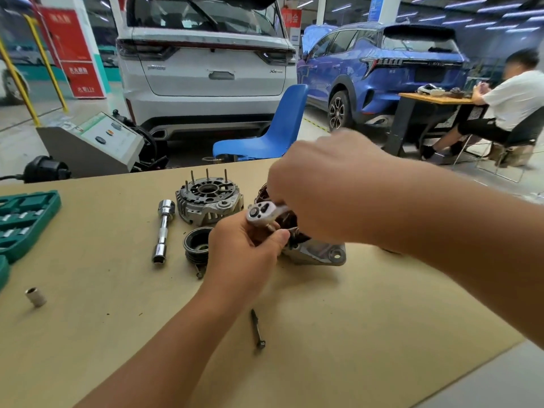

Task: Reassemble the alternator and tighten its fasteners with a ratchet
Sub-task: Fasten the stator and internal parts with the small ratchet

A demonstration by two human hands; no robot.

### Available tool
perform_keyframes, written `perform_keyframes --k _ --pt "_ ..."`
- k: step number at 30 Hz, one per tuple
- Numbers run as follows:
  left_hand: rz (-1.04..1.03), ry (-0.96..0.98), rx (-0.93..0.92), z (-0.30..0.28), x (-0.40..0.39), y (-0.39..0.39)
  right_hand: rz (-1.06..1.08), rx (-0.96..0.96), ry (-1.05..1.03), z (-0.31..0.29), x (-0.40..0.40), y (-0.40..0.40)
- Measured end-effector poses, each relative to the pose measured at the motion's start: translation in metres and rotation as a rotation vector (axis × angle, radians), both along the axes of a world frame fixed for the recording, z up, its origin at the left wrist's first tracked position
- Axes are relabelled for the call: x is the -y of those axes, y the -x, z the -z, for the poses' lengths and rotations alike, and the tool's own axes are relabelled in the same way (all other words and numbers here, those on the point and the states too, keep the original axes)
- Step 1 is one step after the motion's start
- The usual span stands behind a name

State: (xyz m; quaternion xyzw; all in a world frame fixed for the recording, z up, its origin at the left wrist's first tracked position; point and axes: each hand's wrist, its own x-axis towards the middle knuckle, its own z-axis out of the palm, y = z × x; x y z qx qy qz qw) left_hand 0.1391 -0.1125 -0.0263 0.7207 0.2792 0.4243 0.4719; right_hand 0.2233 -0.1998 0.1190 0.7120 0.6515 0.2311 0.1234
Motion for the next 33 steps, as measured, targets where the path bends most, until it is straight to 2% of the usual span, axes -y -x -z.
perform_keyframes --k 3,5,7,9,12,17,22,28,33 --pt "-0.005 -0.012 0.023 0.000 0.001 0.001 0.013 0.024 -0.084 -0.001 0.003 -0.001" --pt "-0.017 -0.045 0.014 0.001 0.003 0.002 0.015 -0.103 0.045 0.001 0.002 0.000" --pt "-0.024 -0.034 0.004 0.000 0.007 0.002 0.008 -0.150 0.135 0.001 0.000 0.001" --pt "-0.024 0.007 0.008 0.000 0.005 0.000 0.016 -0.130 0.070 0.000 0.001 0.000" --pt "-0.022 0.005 0.004 -0.002 0.002 0.000 -0.003 0.000 -0.103 -0.003 0.000 0.002" --pt "-0.030 0.021 0.014 -0.001 0.010 0.002 0.020 -0.137 -0.024 0.001 -0.016 0.010" --pt "-0.035 0.021 -0.010 -0.001 0.004 -0.001 0.034 -0.019 -0.056 -0.005 -0.008 0.009" --pt "-0.038 -0.016 0.046 0.004 0.006 -0.003 0.102 -0.126 0.105 -0.007 -0.018 0.011" --pt "-0.047 -0.030 0.042 0.005 0.004 -0.002 0.044 -0.028 -0.006 -0.006 -0.008 0.017"
